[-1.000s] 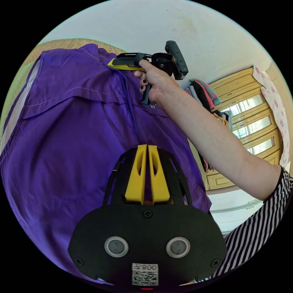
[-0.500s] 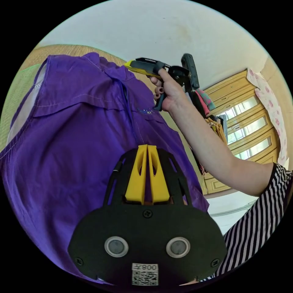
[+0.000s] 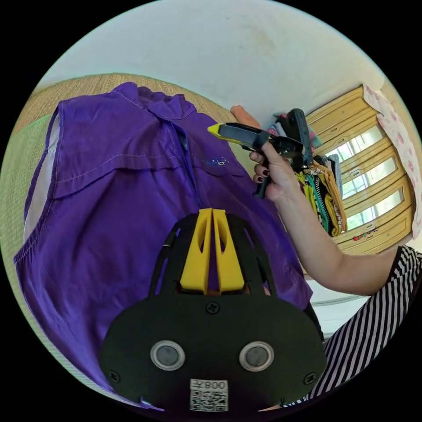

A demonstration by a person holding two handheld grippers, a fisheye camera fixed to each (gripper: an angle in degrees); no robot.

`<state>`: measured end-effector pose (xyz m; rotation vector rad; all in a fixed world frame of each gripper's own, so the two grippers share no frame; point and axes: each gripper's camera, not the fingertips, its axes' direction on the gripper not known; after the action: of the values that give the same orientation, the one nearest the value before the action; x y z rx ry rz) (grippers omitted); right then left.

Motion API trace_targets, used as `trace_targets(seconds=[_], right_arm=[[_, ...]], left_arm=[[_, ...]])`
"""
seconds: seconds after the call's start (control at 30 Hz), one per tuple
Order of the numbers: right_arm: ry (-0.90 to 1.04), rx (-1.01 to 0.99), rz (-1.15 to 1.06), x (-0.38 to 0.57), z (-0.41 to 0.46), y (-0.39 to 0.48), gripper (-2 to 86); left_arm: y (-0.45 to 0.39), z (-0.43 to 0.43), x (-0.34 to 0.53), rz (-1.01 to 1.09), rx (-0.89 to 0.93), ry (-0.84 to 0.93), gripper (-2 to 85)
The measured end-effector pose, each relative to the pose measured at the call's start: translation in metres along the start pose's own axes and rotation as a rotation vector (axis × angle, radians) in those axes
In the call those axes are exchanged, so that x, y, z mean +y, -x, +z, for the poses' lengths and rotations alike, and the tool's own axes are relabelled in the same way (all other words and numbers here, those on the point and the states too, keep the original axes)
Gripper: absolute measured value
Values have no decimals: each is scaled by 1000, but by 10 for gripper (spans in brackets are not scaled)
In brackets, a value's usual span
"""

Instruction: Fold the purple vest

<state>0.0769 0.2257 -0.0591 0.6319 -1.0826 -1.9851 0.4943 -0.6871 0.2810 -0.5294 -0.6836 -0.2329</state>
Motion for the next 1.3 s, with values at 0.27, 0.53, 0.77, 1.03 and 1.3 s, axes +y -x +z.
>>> trace_targets(seconds=[0.27,0.53,0.77,1.03,1.3], right_arm=[[124,13,11,14,14,-14,2],[123,-20,91,17,1,-43,2],[100,-88,-88,73,-28,21,2],[132,-35,-121,47,28,71,2],[197,17,-106,61,61,79,1]], left_arm=[[-13,3,21,26,-99,65,1],[-23,-10,55,35,-171,102,1],[-21,-55,103,11,-323,5,1],[23,-74,162,-100,-352,9,1],[29,-78,210,-42,-397,3,2]])
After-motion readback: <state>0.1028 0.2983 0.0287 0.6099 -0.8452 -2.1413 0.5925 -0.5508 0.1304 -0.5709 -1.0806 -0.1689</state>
